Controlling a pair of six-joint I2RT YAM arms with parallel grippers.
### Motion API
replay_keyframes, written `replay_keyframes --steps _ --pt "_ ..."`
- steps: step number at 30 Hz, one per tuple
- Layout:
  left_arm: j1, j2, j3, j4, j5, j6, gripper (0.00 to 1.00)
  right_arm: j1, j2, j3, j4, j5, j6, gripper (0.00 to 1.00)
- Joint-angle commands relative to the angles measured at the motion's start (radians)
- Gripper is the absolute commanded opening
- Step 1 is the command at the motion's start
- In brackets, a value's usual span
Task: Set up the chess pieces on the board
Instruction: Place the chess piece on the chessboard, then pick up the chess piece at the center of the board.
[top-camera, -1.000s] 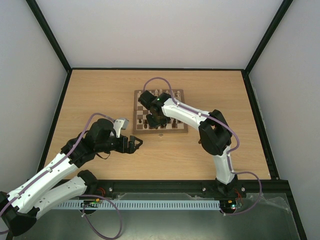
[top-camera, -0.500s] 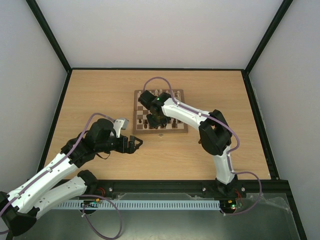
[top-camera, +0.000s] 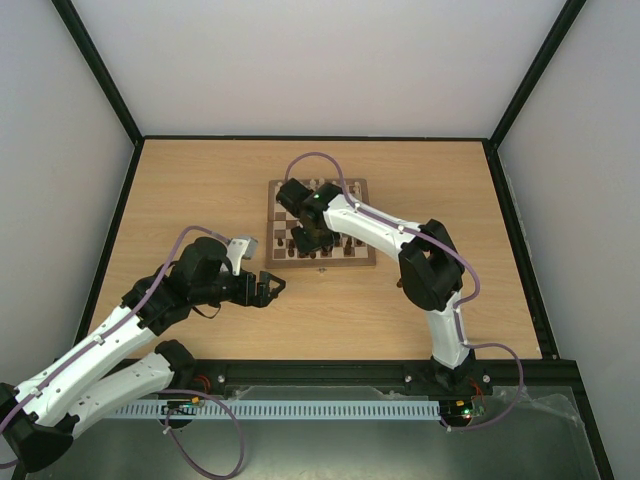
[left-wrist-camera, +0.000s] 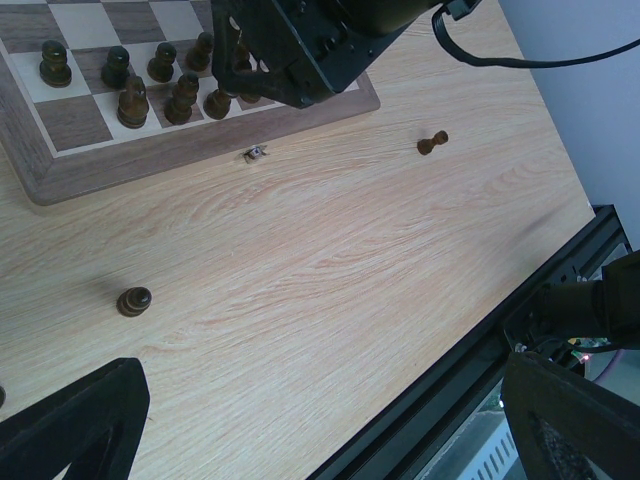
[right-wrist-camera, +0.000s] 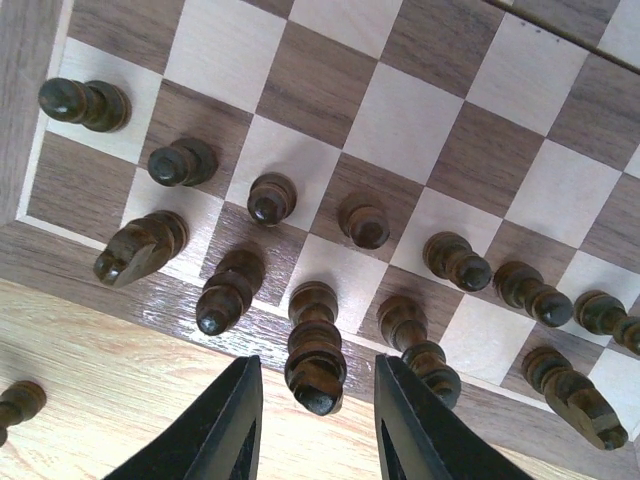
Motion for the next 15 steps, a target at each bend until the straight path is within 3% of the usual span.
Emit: replay_keyframes --steps 1,9,15 --pt "0.005 -0.001 0.016 -0.018 0.001 -0.002 0.99 -0.002 -0.042 0.037 -0.037 -0.009 -0.009 0.32" --pt "0.005 -0.005 0.017 -0.021 0.003 -0.002 1.00 -0.002 -0.096 0.043 -0.038 -0.001 0.011 0.37" --pt "0.005 -0.010 0.021 -0.013 0.008 0.004 0.99 0.001 -0.314 -0.075 0.051 -0.089 0.043 0.67"
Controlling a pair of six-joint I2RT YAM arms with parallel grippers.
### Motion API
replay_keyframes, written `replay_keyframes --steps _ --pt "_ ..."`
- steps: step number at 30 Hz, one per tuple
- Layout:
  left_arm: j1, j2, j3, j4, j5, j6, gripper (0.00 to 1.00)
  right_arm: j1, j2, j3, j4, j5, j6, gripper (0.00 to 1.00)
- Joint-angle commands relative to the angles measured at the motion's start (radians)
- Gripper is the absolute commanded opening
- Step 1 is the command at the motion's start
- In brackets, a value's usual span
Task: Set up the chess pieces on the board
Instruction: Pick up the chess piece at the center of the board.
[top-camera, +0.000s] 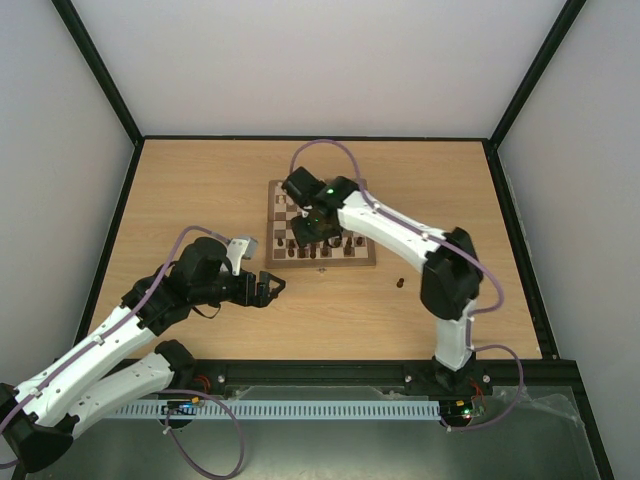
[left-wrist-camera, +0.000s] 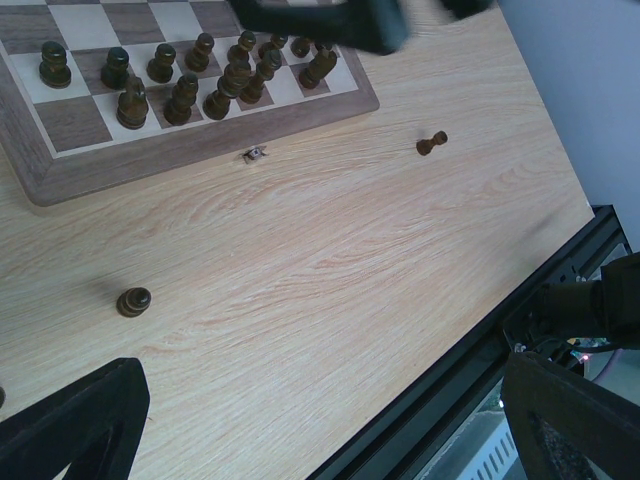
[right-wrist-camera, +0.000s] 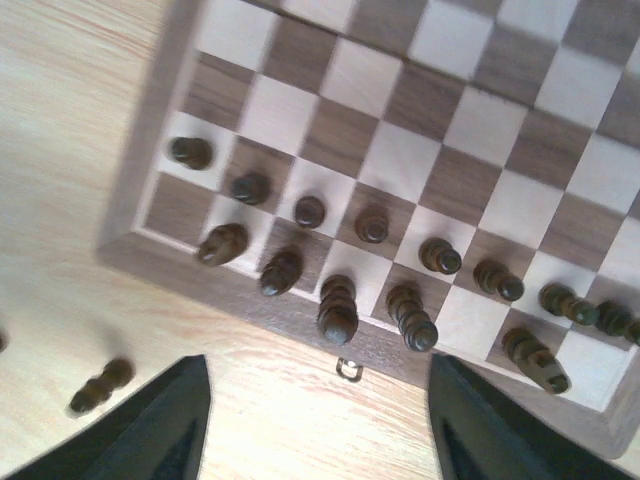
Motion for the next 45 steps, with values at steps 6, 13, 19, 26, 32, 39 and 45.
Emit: replay_keyframes --steps 6,13,19,26,32,39,45 --pt "0.005 -0.002 0.033 -0.007 0.020 0.010 1.00 0.001 -0.428 -0.281 0.106 -0.169 0.048 0.92" --pt "0.005 0.010 0.081 -0.015 0.007 0.011 0.99 0.003 -0.705 -0.537 0.168 -0.225 0.114 0.98" --pt "0.003 0.038 0.127 -0.027 -0.016 0.004 0.99 0.002 -0.868 -0.664 0.184 -0.257 0.169 0.99" --pt "0.003 0.042 0.163 -0.036 -0.066 -0.032 1.00 0.002 -0.976 -0.719 0.175 -0.276 0.182 0.99" --pt "0.004 0.078 0.165 -0.011 -0.107 -0.074 0.99 0.002 -0.988 -0.793 0.213 -0.307 0.180 0.99" --pt "0.003 0.163 0.163 0.065 -0.137 -0.109 0.99 0.002 -0.954 -0.842 0.235 -0.312 0.171 0.99" --pt "0.006 0.252 0.175 0.134 -0.148 -0.104 0.99 0.002 -0.945 -0.838 0.215 -0.275 0.212 0.99"
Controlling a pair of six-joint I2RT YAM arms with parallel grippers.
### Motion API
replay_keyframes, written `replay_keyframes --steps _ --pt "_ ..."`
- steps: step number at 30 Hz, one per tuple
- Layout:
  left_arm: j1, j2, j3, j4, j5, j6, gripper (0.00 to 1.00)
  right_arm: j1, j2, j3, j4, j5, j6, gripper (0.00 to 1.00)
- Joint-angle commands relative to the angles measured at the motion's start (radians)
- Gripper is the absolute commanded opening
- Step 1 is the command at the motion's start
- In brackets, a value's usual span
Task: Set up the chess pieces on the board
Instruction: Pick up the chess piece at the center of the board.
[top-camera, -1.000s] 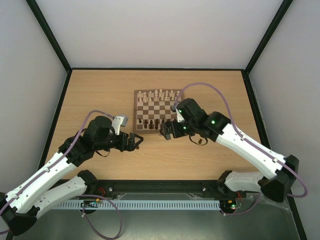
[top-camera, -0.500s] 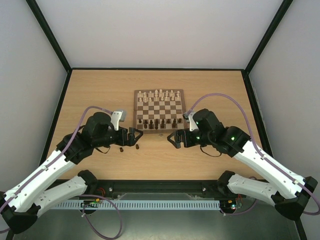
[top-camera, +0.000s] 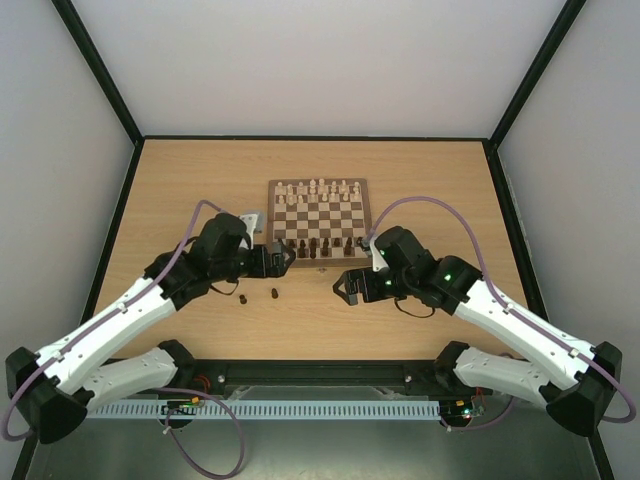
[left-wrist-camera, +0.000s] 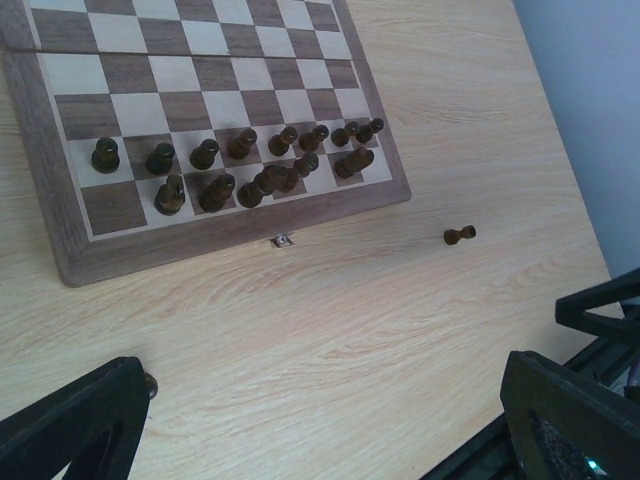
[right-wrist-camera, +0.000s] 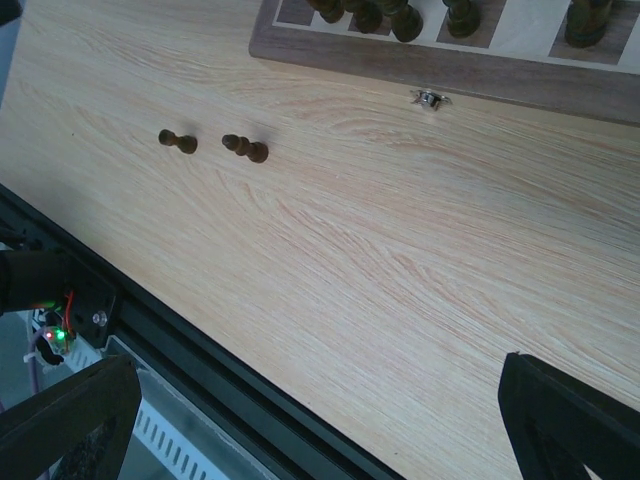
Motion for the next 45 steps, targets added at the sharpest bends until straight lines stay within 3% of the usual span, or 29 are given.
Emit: replay_keyframes --steps 1,13,21,30,39,45 --pt "0.006 0.059 0.039 0.074 -0.016 -0.002 1.00 0.001 -0.013 -0.006 -0.018 0.035 0.054 0.99" --pt "0.032 0.117 0.084 0.122 0.110 0.075 1.00 0.001 -0.156 -0.042 -0.001 0.033 0.089 0.99" --pt "0.032 0.090 0.045 0.147 0.195 0.103 0.99 0.001 -0.223 -0.121 0.006 0.130 0.172 0.99" --pt "0.032 0.037 -0.016 0.148 0.216 0.059 1.00 0.001 -0.170 -0.057 -0.018 0.280 0.171 0.99" --pt "0.032 -0.113 -0.030 -0.009 0.149 0.029 0.99 0.001 -0.092 -0.094 -0.040 0.409 0.195 0.99" --pt "0.032 -0.168 -0.029 -0.054 0.101 -0.023 0.99 0.002 -0.010 -0.034 -0.082 0.349 0.177 0.99"
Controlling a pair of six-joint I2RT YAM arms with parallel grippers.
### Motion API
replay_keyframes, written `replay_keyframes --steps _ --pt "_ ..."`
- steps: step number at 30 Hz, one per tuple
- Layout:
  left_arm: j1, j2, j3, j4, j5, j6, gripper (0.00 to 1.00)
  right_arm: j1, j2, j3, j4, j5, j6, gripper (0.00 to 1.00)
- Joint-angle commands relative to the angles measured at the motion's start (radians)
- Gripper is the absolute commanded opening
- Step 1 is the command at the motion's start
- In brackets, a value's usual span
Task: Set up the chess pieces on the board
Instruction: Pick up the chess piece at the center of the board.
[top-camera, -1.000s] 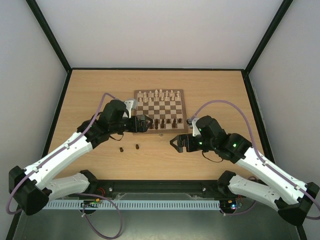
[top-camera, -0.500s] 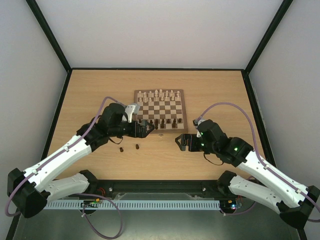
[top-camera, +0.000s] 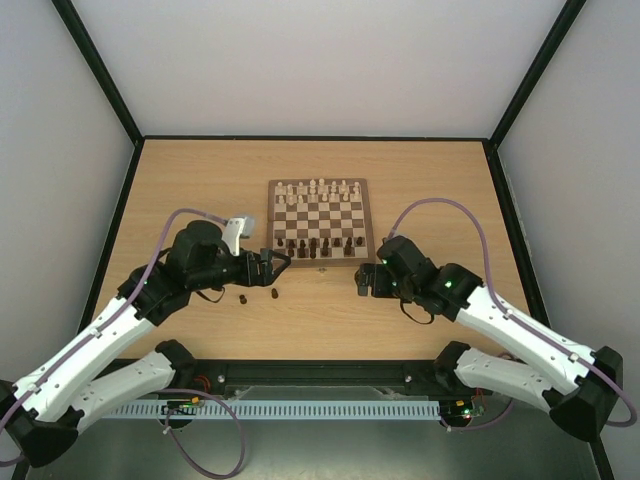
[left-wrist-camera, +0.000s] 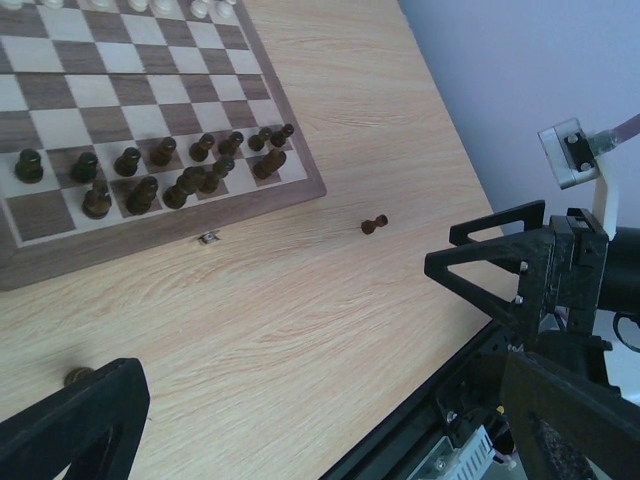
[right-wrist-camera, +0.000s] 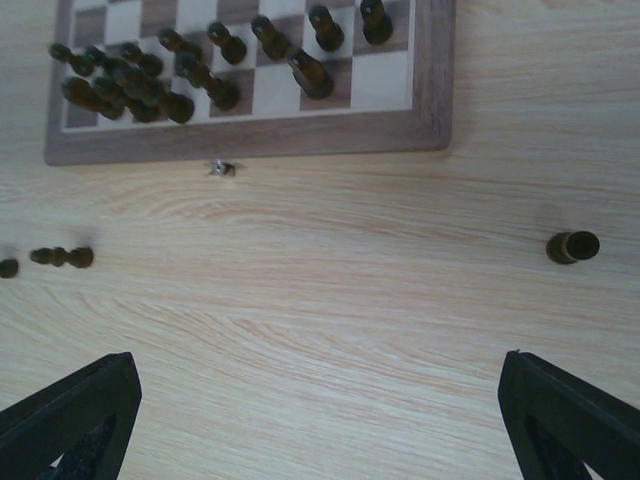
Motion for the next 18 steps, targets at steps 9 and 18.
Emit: replay_keyframes --steps 9,18 --pt "0.004 -0.080 -0.012 -0.134 -0.091 -0.060 0.99 -0.001 0.244 0.225 -0.193 0.166 -0.043 0.99" --pt "0.003 -0.056 -0.064 -0.136 -0.152 -0.043 1.00 -0.017 0.397 0.278 -0.194 0.161 -0.031 0.93"
